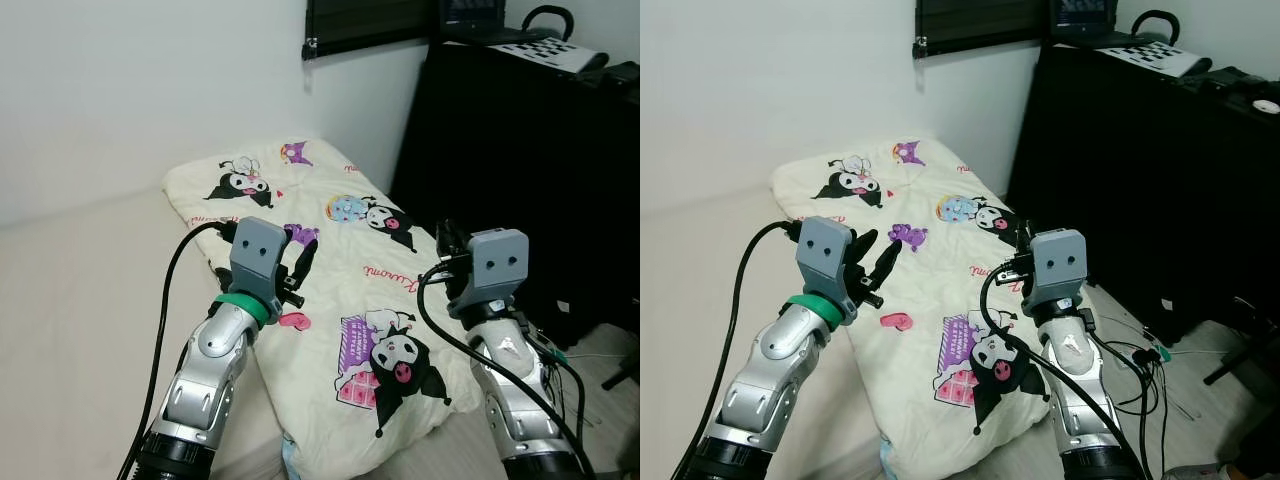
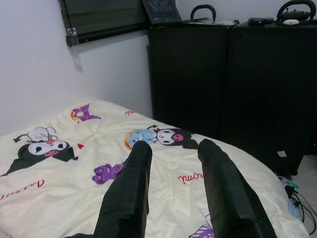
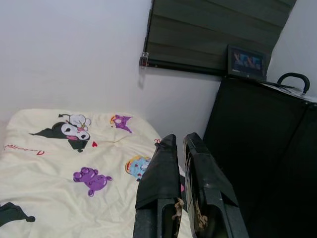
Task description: Clean up the room
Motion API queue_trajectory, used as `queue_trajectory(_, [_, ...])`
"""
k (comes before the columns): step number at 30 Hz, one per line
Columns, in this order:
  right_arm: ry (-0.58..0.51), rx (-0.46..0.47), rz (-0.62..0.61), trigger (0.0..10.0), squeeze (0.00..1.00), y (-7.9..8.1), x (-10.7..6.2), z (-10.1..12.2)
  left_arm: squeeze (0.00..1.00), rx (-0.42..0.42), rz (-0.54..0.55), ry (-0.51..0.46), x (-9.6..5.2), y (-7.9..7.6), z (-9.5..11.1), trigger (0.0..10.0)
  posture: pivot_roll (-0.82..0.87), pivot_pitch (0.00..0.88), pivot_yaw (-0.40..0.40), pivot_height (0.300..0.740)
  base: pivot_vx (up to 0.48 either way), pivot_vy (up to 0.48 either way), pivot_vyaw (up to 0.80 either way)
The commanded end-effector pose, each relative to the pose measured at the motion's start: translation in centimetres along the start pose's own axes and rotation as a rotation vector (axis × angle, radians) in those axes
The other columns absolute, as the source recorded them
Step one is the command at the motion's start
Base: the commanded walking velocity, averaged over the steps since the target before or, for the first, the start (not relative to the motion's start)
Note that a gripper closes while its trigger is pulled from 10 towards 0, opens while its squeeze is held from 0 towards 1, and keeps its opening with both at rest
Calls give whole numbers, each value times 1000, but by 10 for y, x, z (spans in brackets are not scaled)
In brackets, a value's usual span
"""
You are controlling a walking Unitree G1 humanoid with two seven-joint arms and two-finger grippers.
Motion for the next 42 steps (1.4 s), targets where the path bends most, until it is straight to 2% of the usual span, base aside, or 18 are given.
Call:
queue_trajectory(1, [21,-1,8,10000,0,4,-4,-6,0,0,3,33,-3,0,-8,10000,-142,55,43,739,0,0,0])
queue_trajectory(28, [11,13,16,10000,0,9,-5,-4,0,-3,-5,44,-5,0,-14,10000,-142,56,48,739,0,0,0])
queue_trajectory(42, [15,13,24,10000,0,11,-5,-6,0,0,-3,46,-5,1,-14,10000,-140,57,50,739,-288,0,0])
Point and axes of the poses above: a point about 5 cm out from each wrist's last joint towards the gripper, its own x axis pointing out of the wrist towards the gripper, its own z axis along the axis of the wrist's last joint, y = z × x, the point moved 3 cm from there along x, pointing out of the wrist towards the gripper, and after that the axes turned 12 degrees about -x, right-handed, at the moved point
